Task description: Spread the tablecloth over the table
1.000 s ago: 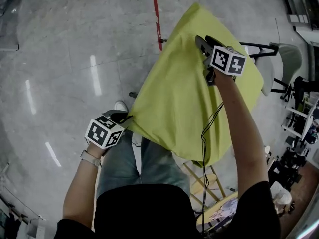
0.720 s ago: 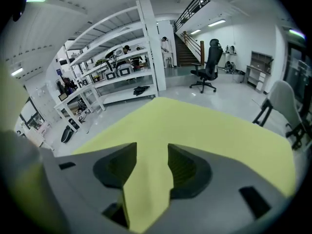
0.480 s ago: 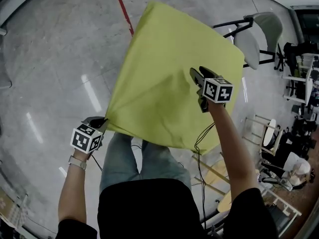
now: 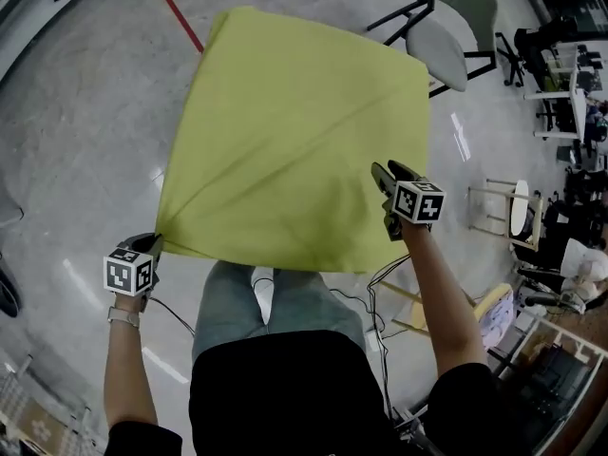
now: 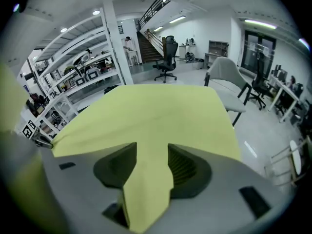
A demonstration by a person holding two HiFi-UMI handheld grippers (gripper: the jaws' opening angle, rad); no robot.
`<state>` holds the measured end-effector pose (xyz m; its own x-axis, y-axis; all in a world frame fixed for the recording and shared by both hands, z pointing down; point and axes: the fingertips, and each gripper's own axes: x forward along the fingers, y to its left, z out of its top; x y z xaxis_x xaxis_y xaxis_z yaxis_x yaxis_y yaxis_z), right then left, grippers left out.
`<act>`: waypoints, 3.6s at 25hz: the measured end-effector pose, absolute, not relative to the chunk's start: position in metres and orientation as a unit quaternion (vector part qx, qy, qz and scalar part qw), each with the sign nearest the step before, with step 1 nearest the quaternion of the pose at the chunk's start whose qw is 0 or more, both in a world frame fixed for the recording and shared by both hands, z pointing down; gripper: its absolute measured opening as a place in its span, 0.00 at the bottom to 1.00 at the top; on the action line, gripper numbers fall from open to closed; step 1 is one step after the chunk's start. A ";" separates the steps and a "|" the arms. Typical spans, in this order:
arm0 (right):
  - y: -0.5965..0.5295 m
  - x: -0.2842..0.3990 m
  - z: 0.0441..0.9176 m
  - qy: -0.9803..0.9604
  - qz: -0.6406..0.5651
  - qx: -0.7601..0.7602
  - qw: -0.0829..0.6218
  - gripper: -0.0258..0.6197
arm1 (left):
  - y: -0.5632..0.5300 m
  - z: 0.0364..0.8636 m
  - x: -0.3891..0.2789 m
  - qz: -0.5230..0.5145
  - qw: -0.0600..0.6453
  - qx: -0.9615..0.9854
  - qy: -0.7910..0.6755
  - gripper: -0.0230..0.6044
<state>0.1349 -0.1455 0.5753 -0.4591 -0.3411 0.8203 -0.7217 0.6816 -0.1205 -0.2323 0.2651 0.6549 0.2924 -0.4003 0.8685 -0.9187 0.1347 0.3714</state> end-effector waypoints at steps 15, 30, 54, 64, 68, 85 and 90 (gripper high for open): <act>-0.129 0.247 0.578 -0.786 0.266 0.392 0.398 0.33 | 0.322 0.679 -0.308 0.388 0.504 0.475 -0.608 0.07; -0.137 0.314 0.593 -0.768 0.274 0.414 0.404 0.42 | 0.266 0.637 -0.243 0.363 0.446 0.517 -0.634 0.34; -0.088 0.384 0.660 -0.747 0.421 0.300 0.419 0.25 | 0.189 0.652 -0.061 0.359 0.466 0.568 -0.576 0.42; -0.101 0.418 0.644 -0.765 0.363 0.325 0.422 0.06 | 0.171 0.653 -0.012 0.379 0.459 0.595 -0.539 0.42; -0.114 0.450 0.644 -0.750 0.354 0.354 0.432 0.06 | 0.159 0.651 0.017 0.380 0.457 0.619 -0.514 0.42; -0.160 0.581 0.647 -0.662 0.392 0.496 0.403 0.09 | 0.119 0.649 0.132 0.365 0.455 0.690 -0.429 0.42; -0.169 0.585 0.643 -0.662 0.404 0.508 0.374 0.15 | 0.116 0.648 0.138 0.358 0.459 0.694 -0.424 0.42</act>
